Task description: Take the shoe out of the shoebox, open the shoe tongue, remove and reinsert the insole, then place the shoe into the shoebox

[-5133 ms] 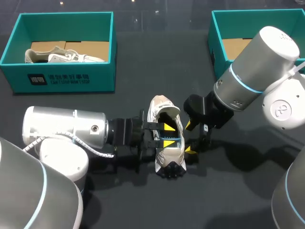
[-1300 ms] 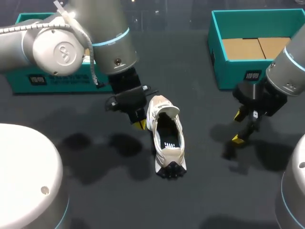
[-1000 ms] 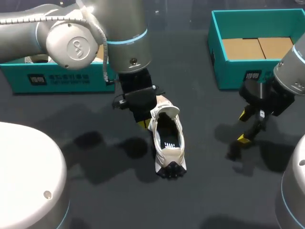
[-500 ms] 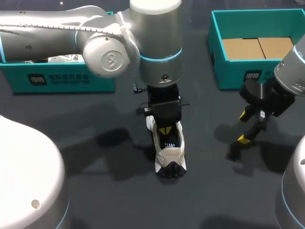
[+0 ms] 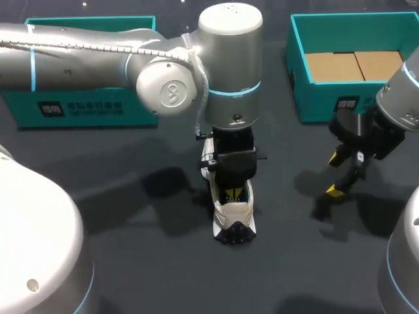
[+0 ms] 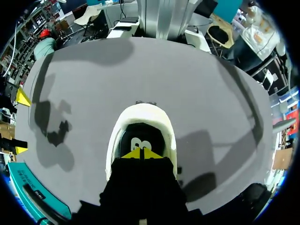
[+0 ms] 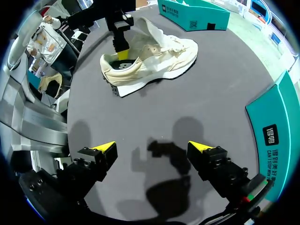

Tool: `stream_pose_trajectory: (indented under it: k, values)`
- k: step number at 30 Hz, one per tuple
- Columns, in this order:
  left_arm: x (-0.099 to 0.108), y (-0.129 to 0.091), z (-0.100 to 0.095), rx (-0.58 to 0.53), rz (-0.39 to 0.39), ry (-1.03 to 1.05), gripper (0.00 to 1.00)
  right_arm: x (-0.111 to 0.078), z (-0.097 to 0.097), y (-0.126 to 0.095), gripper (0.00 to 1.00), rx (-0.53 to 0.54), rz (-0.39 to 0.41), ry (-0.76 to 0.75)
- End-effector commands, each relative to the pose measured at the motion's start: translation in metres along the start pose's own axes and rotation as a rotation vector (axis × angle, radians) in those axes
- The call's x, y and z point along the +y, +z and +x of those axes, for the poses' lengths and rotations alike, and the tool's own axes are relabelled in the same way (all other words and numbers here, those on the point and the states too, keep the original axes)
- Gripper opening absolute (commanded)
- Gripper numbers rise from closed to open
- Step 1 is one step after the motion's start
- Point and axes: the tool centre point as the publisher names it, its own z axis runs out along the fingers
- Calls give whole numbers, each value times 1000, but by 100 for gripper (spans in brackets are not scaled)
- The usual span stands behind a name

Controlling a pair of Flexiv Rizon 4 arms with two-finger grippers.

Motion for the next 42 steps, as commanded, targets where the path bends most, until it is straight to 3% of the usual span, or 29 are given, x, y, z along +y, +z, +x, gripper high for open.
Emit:
stream_pose_trajectory:
  k: [1, 4, 12, 19, 22, 28, 31, 36, 42]
  values:
    - [1, 3, 8, -43, 2, 3, 0, -1, 1, 0, 100, -2, 1, 0]
    - [1, 3, 8, -43, 2, 3, 0, -1, 1, 0, 100, -2, 1, 0]
    - [-7, 34, -6, -129, -27, 81, 0, -1, 1, 0, 100, -2, 1, 0]
    - [-1, 55, -13, -60, -37, 84, 0, -1, 1, 0, 100, -2, 1, 0]
    - [0, 52, -11, -47, -61, 80, 0, -1, 1, 0, 100, -2, 1, 0]
    - [-2, 26, -3, -87, -109, 73, 0, -1, 1, 0, 100, -2, 1, 0]
    - [-2, 22, -2, -85, -93, 79, 0, -1, 1, 0, 100, -2, 1, 0]
    - [-6, 33, -5, 13, -45, 103, 0, -1, 1, 0, 100, -2, 1, 0]
    - [5, 55, -14, 117, -83, 71, 0, -1, 1, 0, 100, -2, 1, 0]
